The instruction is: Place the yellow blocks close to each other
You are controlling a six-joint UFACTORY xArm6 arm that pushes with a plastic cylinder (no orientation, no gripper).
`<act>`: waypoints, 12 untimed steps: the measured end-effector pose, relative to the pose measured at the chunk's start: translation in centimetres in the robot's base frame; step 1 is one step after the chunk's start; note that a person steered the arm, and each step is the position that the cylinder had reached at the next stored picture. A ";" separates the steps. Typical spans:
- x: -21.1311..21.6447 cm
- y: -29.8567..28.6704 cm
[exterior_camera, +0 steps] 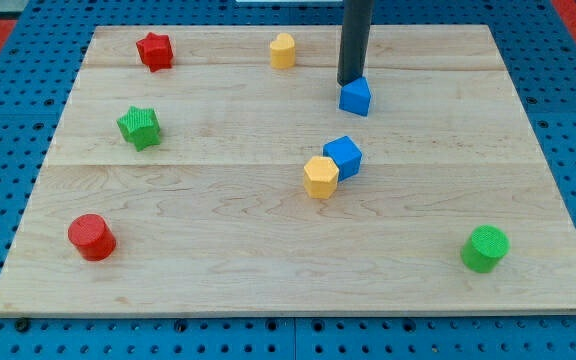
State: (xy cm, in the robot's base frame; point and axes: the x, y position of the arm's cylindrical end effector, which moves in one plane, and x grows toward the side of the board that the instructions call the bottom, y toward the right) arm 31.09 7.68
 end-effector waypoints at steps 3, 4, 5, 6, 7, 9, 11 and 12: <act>-0.5 0.1; -6.3 -0.1; -10.2 -2.8; -11.6 -9.2; -11.6 -9.3; -5.6 -9.3; -3.3 -9.3; 0.4 -9.2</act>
State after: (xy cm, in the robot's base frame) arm 31.51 -1.56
